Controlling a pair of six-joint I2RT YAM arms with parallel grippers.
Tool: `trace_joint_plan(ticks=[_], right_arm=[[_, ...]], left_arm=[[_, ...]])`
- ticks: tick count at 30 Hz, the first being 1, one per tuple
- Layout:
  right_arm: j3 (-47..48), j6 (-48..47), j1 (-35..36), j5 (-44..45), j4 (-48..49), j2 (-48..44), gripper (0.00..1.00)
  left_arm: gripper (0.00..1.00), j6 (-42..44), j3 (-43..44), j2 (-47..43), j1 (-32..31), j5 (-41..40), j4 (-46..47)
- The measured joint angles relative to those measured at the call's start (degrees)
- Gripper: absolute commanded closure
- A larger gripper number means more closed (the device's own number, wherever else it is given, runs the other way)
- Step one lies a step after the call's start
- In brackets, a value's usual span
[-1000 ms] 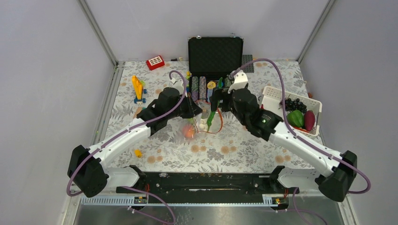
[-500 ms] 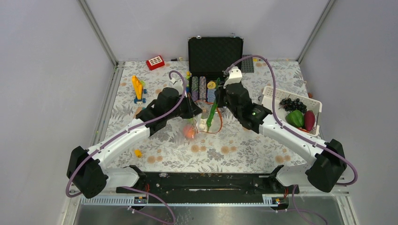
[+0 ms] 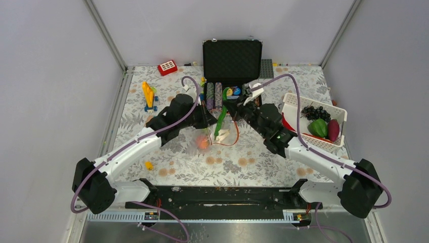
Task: Place the food in the zip-top bag and seal the zipper
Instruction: Place the fake vegetable in the zipper food storage bag.
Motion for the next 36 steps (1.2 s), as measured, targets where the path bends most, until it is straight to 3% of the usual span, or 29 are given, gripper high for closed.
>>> trace_joint_plan(ticks=[9, 18, 36], right_arm=[[-7.9, -11.5, -0.1, -6.6, 21.2, -1.5, 1.0], [-10.8, -22.3, -0.1, -8.4, 40.5, 8.9, 0.98], [-14.5, -34.3, 0.2, -9.2, 54.3, 14.6, 0.98]], left_arm=[[1.0, -2.8, 2.3, 0.2, 0.1, 1.0, -2.1], [1.0, -4.9, 2.6, 1.0, 0.2, 3.2, -2.4], [1.0, -6.6, 3.3, 1.4, 0.3, 3.5, -2.7]])
